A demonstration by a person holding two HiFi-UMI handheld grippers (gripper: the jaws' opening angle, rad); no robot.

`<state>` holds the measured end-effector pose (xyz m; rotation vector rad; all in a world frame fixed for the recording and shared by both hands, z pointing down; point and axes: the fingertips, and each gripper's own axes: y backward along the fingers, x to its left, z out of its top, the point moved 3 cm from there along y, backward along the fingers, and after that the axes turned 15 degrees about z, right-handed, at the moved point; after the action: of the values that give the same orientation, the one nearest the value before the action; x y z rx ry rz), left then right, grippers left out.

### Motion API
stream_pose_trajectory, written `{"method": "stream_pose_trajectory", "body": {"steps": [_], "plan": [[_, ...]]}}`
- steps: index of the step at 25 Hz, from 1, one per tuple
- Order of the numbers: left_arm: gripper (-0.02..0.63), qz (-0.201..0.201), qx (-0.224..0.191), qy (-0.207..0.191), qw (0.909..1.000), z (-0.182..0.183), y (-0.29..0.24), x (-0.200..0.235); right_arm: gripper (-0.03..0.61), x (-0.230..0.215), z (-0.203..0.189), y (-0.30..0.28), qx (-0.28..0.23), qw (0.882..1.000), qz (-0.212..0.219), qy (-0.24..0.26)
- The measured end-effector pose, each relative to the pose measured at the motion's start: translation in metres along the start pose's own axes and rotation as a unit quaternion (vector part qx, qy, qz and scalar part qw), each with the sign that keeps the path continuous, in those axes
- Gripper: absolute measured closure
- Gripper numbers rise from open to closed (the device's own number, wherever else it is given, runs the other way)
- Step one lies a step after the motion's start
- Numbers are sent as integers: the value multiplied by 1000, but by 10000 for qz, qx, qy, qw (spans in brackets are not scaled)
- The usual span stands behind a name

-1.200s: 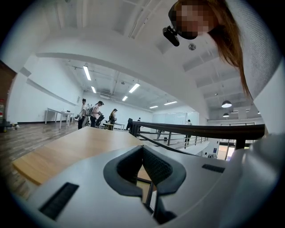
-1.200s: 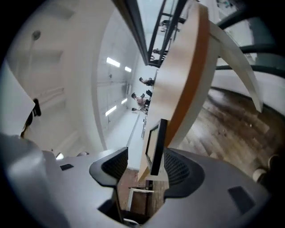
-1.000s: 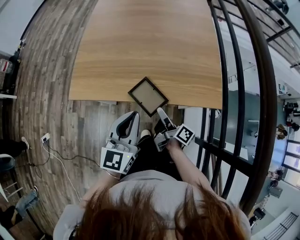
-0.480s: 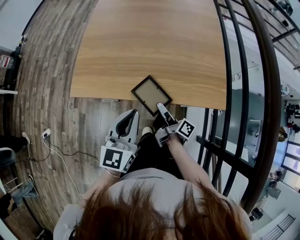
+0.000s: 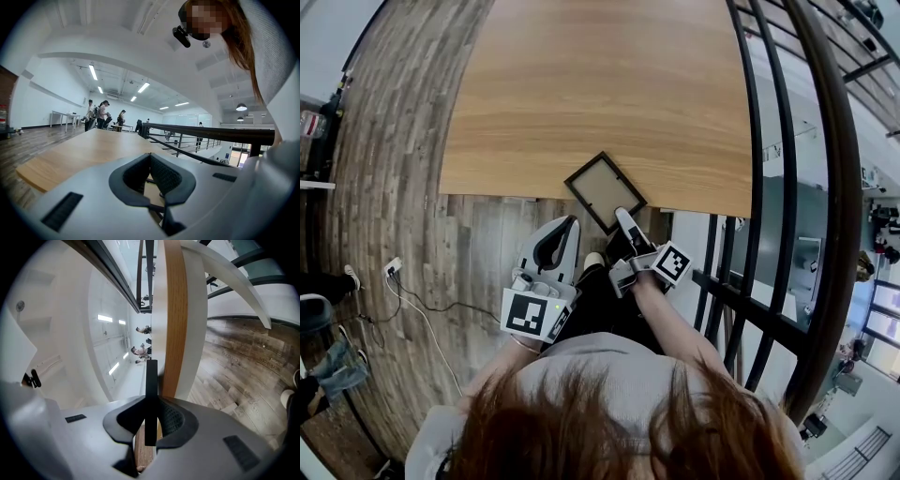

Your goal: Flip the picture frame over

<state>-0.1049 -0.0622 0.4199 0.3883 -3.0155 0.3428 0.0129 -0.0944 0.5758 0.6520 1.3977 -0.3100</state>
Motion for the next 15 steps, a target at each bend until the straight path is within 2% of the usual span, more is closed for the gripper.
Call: {"method": "stream_pose_trajectory", "body": {"steps": [6,8,10,12,15], "plan": [[607,-51,-38,-26,10000,5,-3,-4,495,25,21,4,-214,9981,-111,564],[607,-78,-43,-19,10000,6,-2,-5,495,38,31,5,-298,9947,-234,956],[607,-104,-35,-4,9999,6,-3,-8,495,51,44,8,-228,9857,-513,1589],[607,-123,-34,2,9999,6,-4,-11,495,65,56,10,-134,9717,-763,2230],[607,-141,-45,2,9999,5,-4,-14,495,91,65,0,-27,9500,-679,3049]]}}
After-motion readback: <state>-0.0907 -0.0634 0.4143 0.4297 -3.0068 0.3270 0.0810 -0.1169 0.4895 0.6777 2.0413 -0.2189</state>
